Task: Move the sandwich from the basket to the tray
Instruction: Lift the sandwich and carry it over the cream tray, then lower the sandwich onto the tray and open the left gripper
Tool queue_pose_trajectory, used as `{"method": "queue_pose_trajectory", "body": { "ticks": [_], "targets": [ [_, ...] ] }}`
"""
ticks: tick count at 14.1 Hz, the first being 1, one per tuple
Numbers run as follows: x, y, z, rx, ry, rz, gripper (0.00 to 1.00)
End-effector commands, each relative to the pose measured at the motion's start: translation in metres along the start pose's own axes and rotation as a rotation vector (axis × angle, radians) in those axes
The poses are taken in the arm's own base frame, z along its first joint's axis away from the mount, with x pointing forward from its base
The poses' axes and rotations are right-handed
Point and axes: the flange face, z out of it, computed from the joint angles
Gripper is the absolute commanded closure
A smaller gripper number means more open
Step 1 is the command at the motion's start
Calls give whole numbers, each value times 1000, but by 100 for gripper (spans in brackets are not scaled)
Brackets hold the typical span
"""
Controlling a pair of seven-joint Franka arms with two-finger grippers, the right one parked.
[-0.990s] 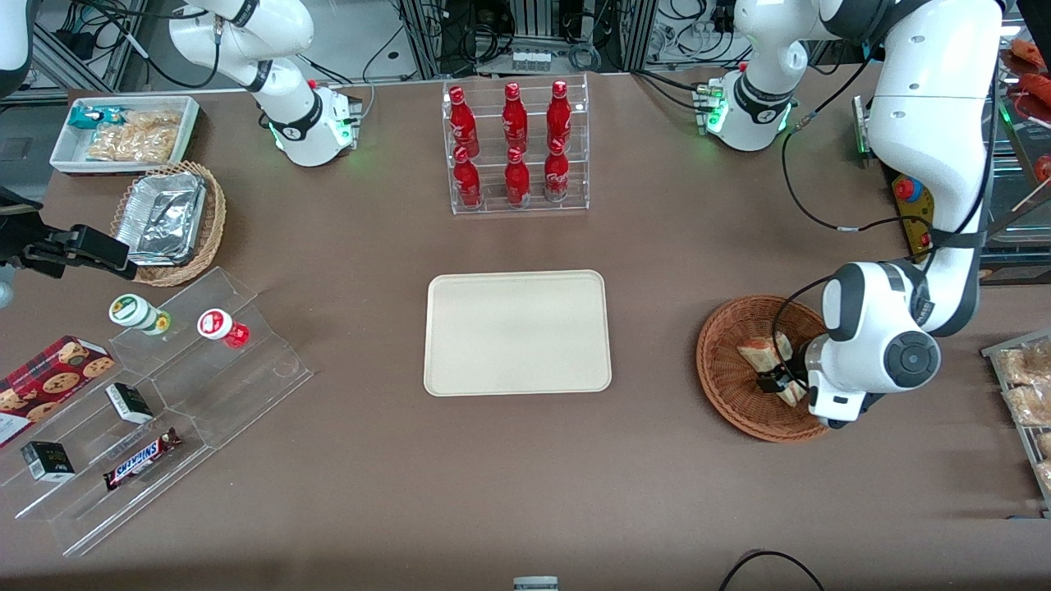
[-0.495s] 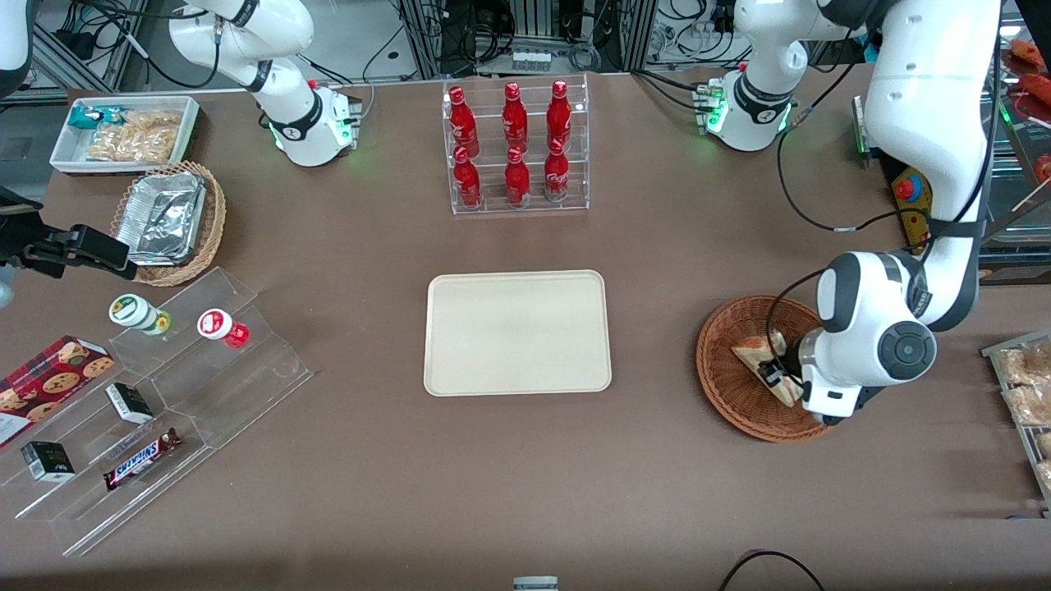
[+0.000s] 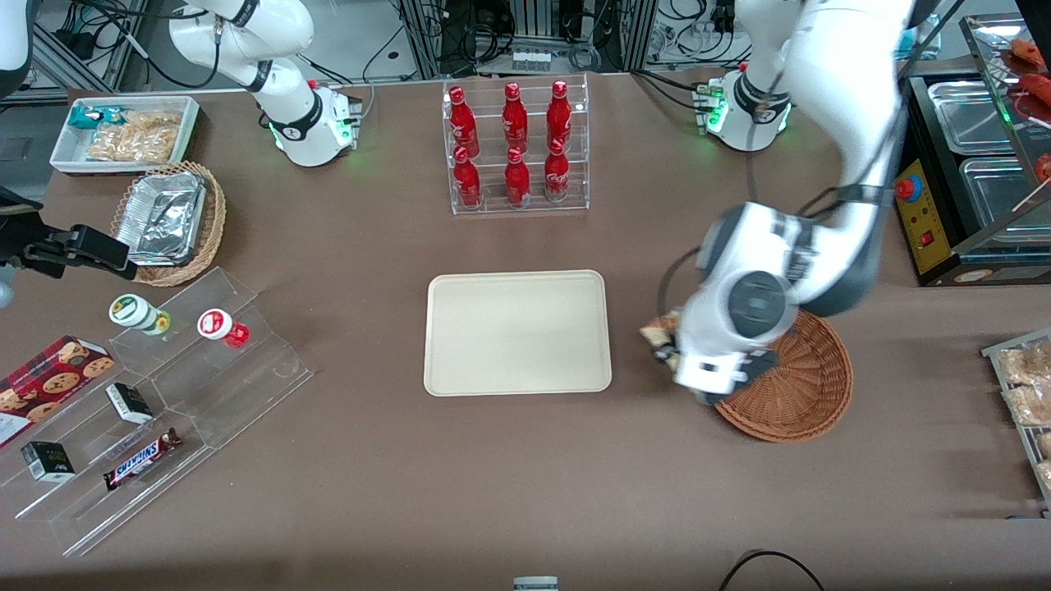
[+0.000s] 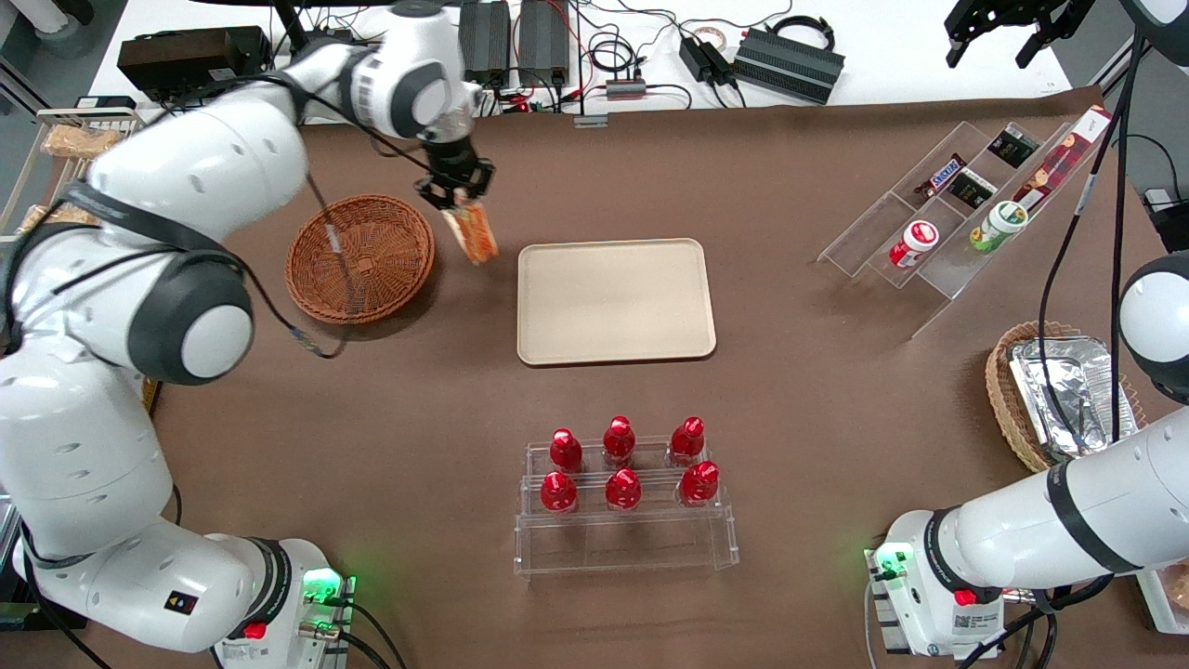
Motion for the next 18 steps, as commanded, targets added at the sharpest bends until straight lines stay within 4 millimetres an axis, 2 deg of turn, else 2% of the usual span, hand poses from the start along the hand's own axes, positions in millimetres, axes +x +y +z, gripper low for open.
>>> {"method": "queue_pose_trajectory", "body": {
  "ticks": [1, 4, 7, 10, 12, 15, 16, 17, 18],
  "targets": [
    [-33, 67, 28, 2, 11, 86, 74],
    [-82, 117, 61, 3, 11, 235, 73],
    [-127, 144, 85, -41, -37, 434, 73],
    [-148, 152, 105, -36, -75, 526, 73],
    [-152, 157, 114, -47, -71, 560, 73],
    [-151, 161, 124, -62, -60, 555, 65],
    [-150, 160, 125, -60, -62, 553, 41],
    [-150, 159, 121, -58, -62, 555, 2],
    [-151, 158, 112, -60, -62, 552, 0]
  ]
}}
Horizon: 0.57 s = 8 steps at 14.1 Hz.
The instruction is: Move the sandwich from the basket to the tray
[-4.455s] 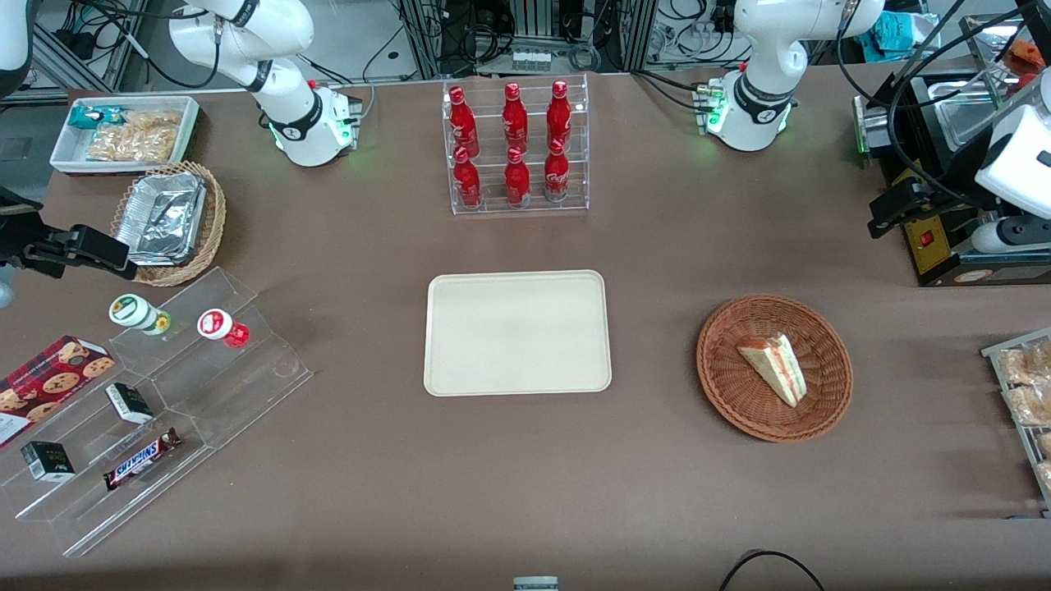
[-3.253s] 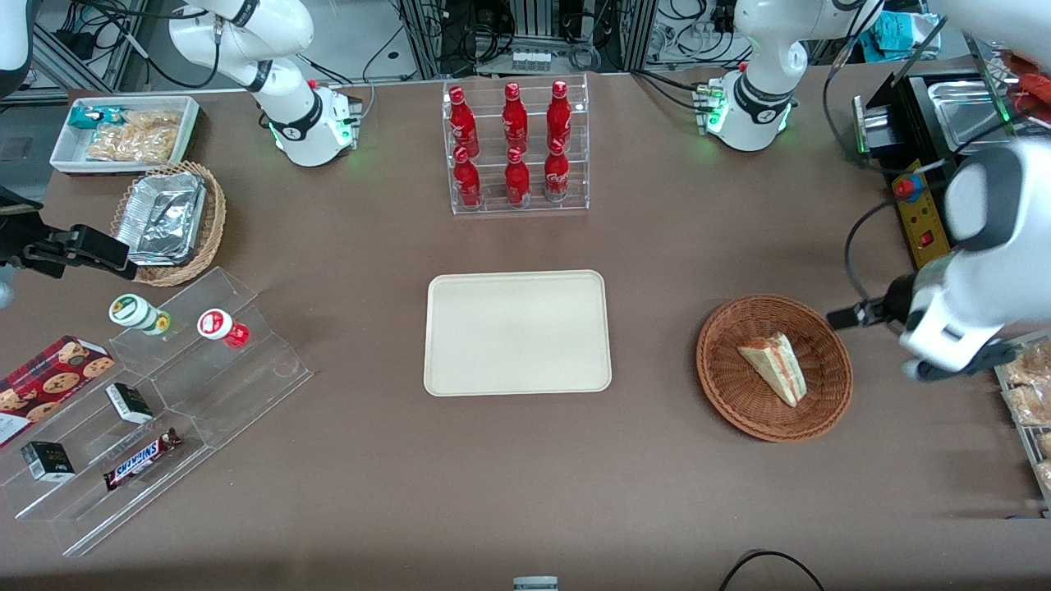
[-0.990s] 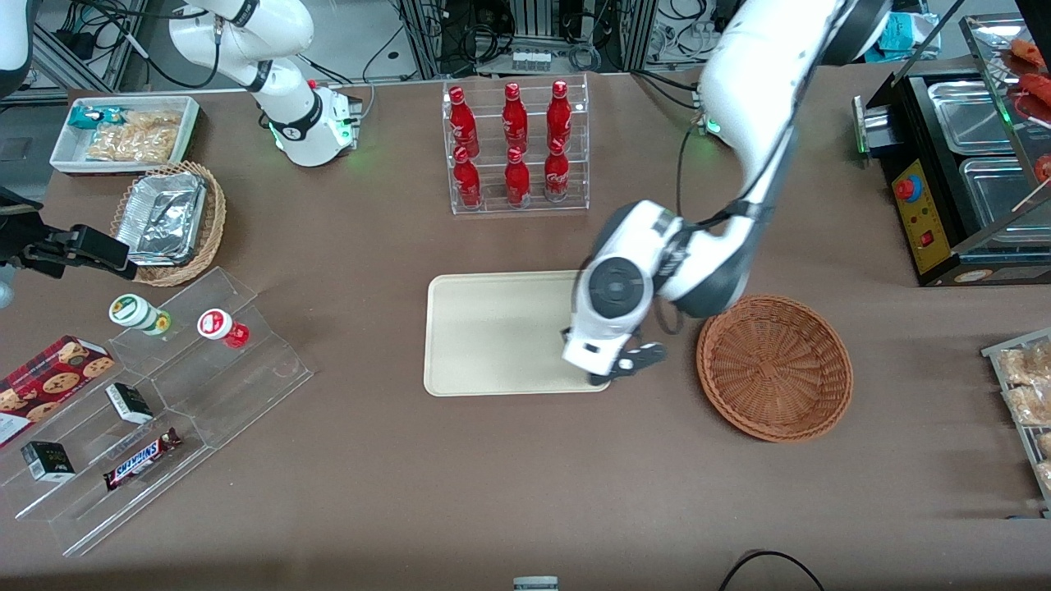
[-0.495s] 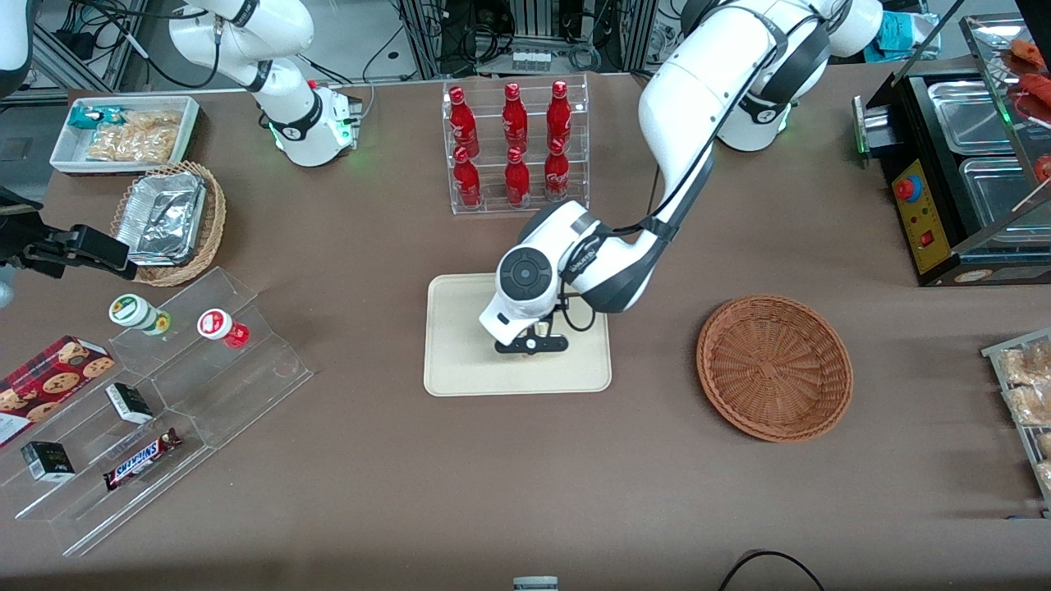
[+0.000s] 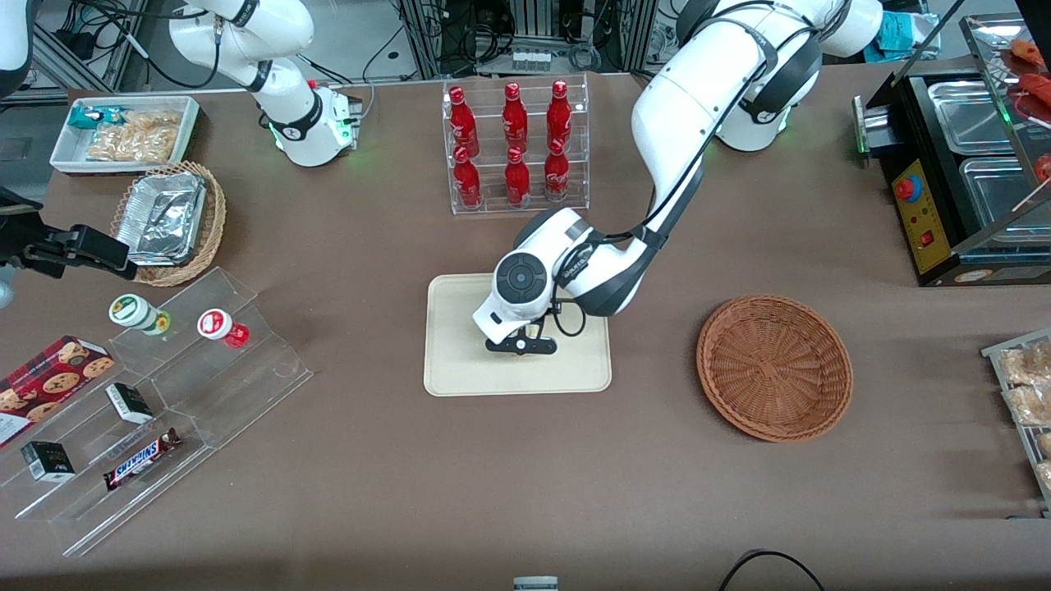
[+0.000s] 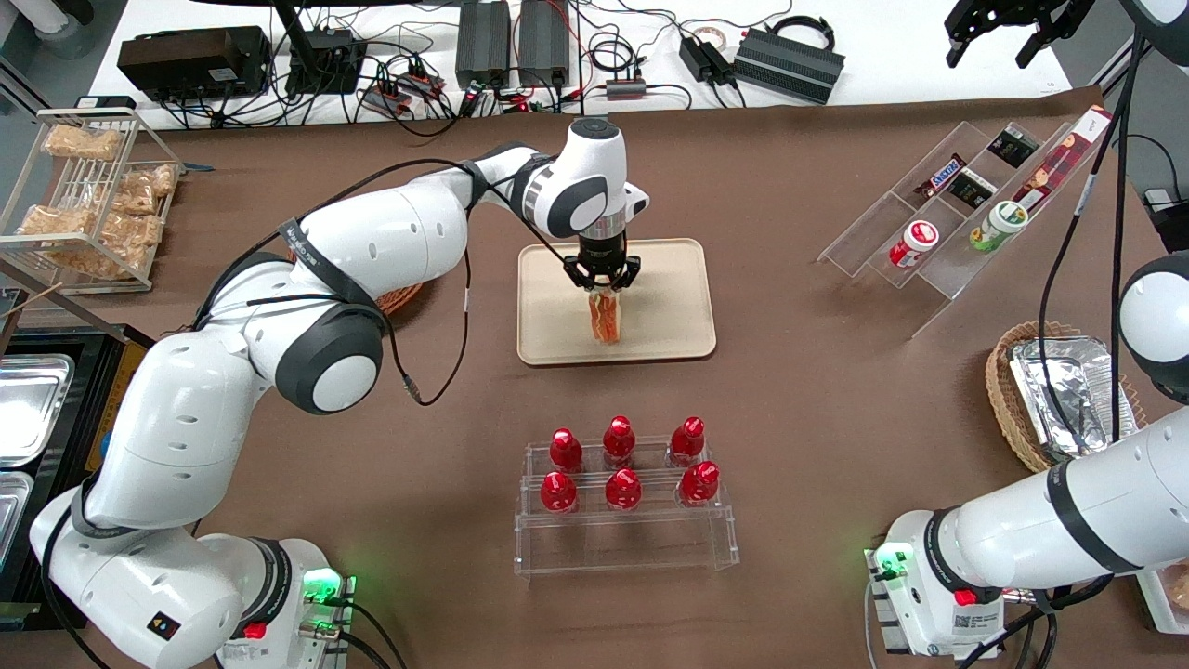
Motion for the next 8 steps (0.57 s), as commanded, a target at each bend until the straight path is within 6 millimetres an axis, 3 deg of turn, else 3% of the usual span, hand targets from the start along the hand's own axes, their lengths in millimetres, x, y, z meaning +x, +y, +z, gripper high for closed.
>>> {"method": "queue_pose_trajectory", "body": {
  "ticks": [1, 3, 4, 6, 8],
  "targets": [
    [-1, 3, -36, -18, 20, 8, 0],
    [-7, -5, -76, -5, 37, 8, 0],
    [-4, -21, -104, -7, 51, -10, 0],
    [11, -67, -154, -20, 59, -62, 0],
    [10, -115, -187, -1, 38, -96, 0]
  ]
}}
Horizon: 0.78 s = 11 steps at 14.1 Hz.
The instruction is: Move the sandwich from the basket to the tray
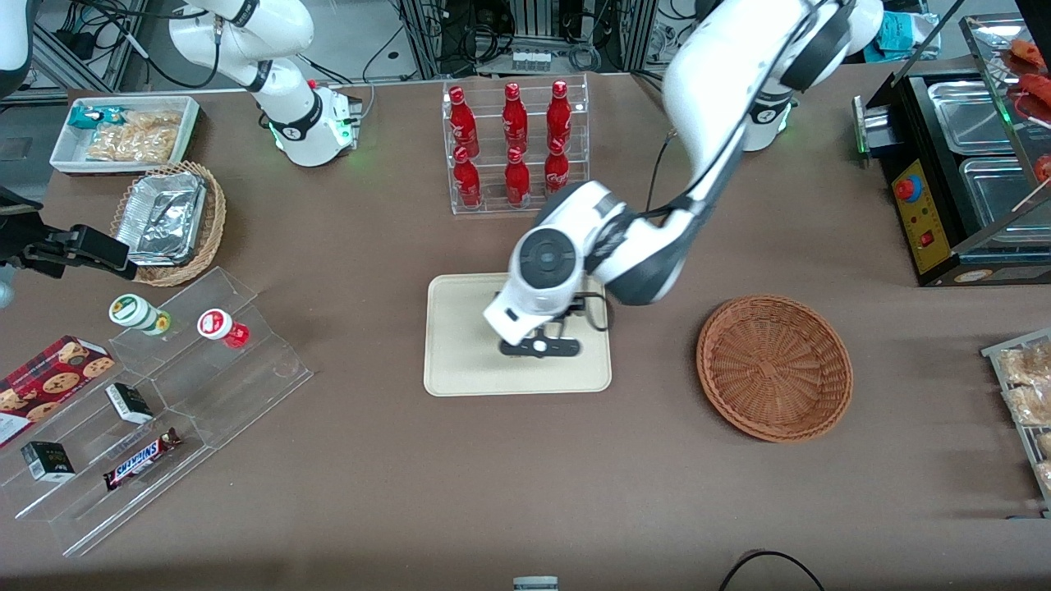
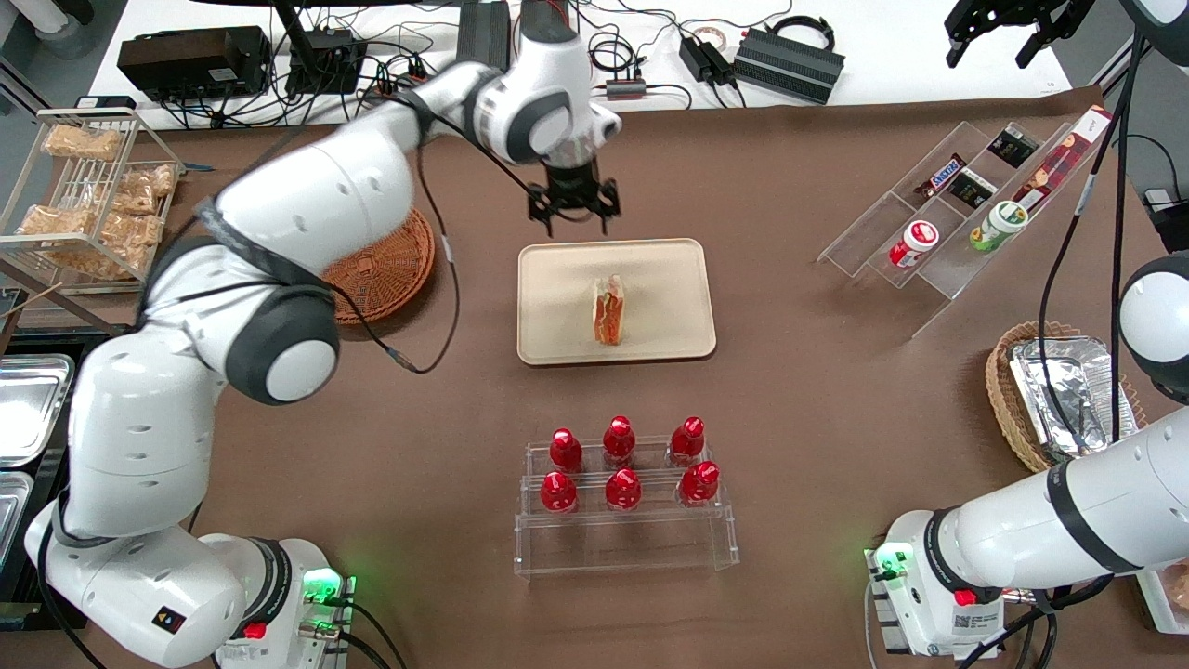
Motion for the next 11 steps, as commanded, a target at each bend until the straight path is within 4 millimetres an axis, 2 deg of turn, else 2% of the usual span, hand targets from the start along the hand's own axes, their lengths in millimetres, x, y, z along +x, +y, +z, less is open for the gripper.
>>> {"method": "queue_pose_trajectory", "body": {
  "ticks": [1, 4, 6, 8, 11],
  "targets": [
    [-3, -75, -42, 27, -30, 10, 0],
    [-29, -171, -77, 57, -37, 46, 0],
    [-50, -228, -99, 67, -37, 72, 0],
    [-60, -281, -129, 73, -75, 71, 0],
    [-65, -337, -173, 72, -75, 45, 0]
  ]
}}
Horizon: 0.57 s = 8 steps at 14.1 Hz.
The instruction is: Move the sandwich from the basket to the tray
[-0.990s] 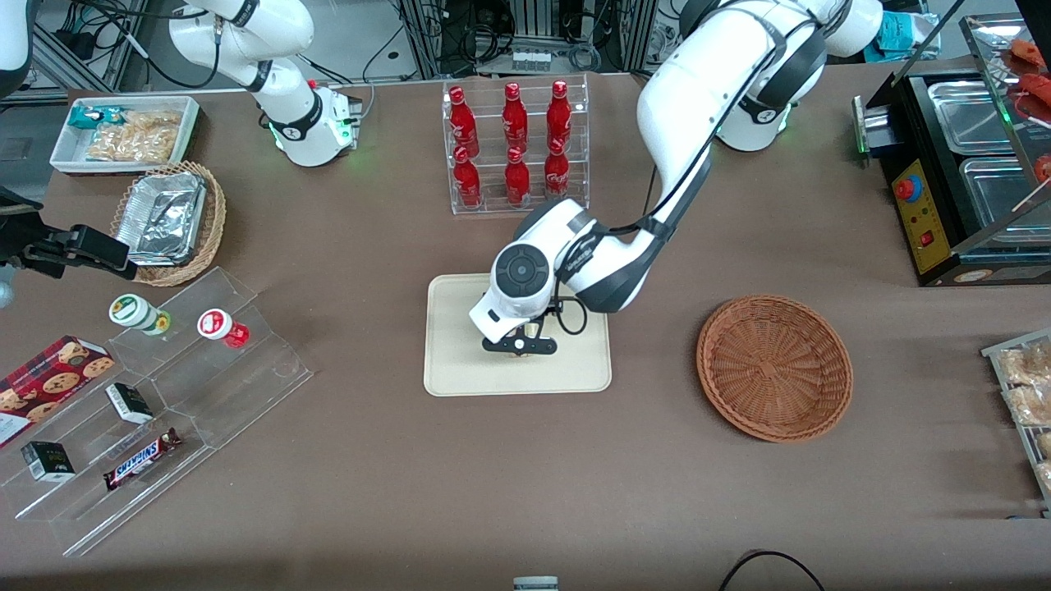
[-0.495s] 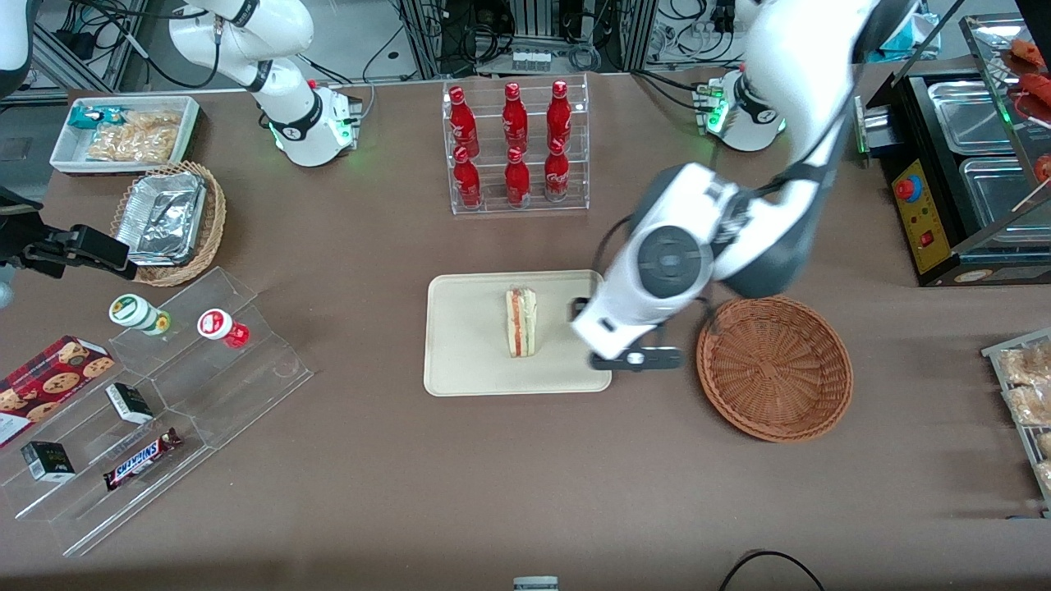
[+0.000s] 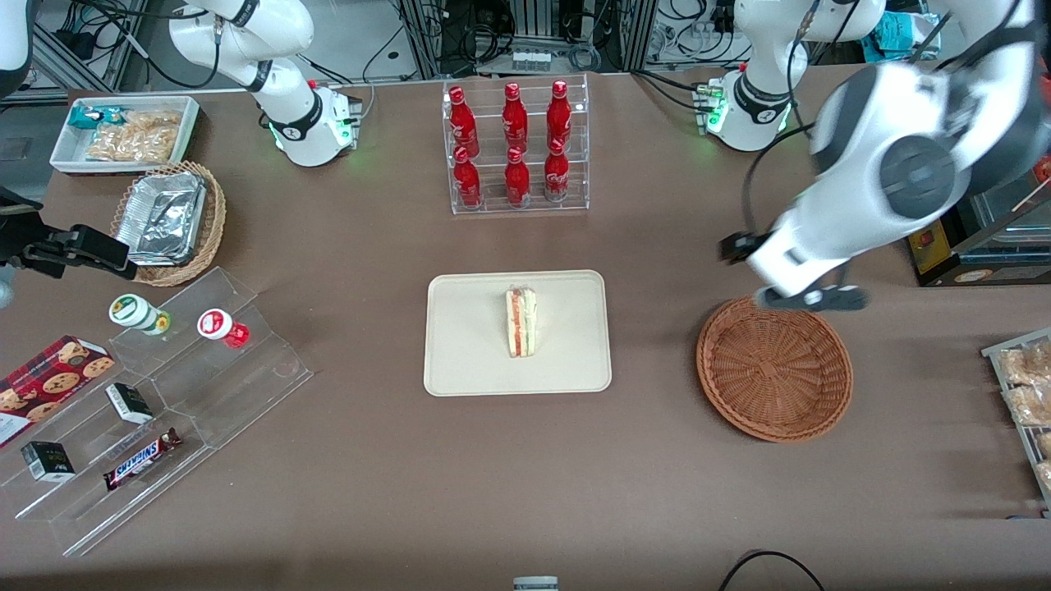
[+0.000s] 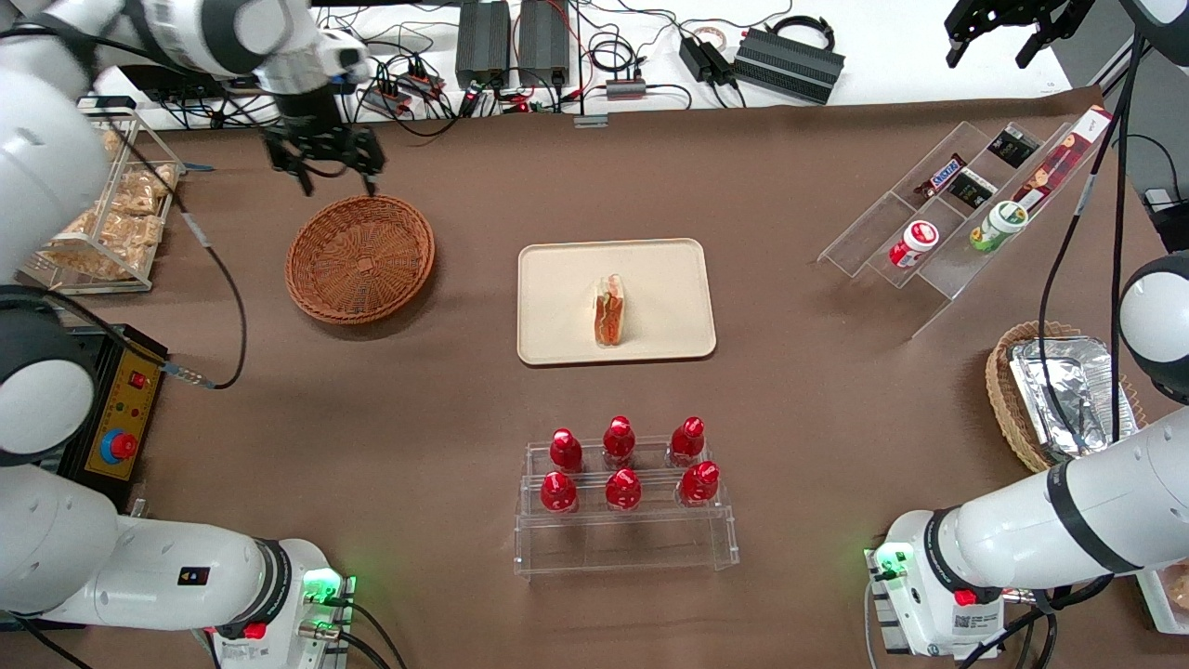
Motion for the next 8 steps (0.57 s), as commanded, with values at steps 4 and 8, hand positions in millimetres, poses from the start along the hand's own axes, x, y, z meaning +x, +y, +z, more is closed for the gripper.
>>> {"method": "queue_pose_trajectory", "body": {
  "ticks": [4, 8],
  "targets": [
    [-13, -61, -51, -21, 67, -29, 0],
    [-12, -62, -69, 10, 115, -41, 0]
  ]
}}
